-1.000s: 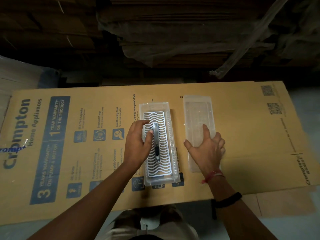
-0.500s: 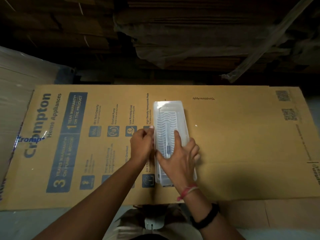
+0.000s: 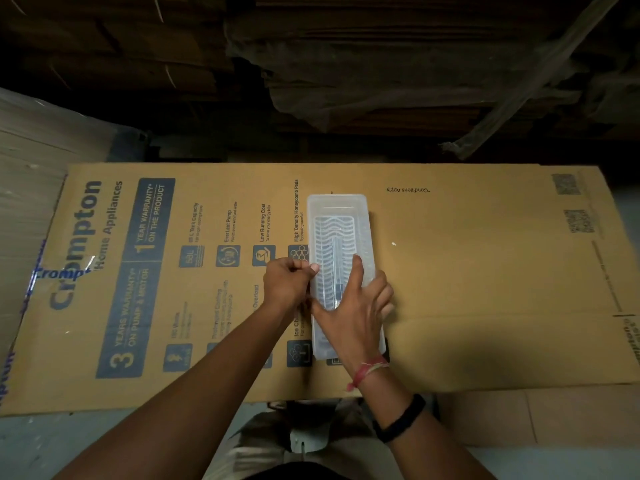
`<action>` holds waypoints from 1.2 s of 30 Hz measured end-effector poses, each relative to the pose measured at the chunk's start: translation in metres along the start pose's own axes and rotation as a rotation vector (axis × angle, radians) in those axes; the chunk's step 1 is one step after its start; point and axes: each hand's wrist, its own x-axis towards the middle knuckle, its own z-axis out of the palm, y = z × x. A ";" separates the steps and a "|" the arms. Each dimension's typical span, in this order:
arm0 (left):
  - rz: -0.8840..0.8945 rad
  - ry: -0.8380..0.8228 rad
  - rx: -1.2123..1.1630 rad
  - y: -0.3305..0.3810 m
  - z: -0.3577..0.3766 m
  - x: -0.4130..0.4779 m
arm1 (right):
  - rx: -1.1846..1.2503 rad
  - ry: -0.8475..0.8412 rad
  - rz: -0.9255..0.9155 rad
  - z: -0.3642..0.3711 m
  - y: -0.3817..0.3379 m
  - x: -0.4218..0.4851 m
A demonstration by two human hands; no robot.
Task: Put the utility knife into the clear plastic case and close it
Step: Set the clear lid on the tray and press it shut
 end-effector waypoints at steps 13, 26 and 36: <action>0.026 -0.033 0.054 -0.004 0.004 0.004 | 0.798 -0.293 0.383 -0.032 0.089 -0.014; 0.023 -0.125 0.107 -0.035 -0.010 -0.035 | 0.832 -0.360 0.453 -0.018 0.102 -0.011; 0.059 -0.102 0.109 0.019 -0.017 0.004 | 0.851 -0.306 0.332 -0.063 0.065 0.061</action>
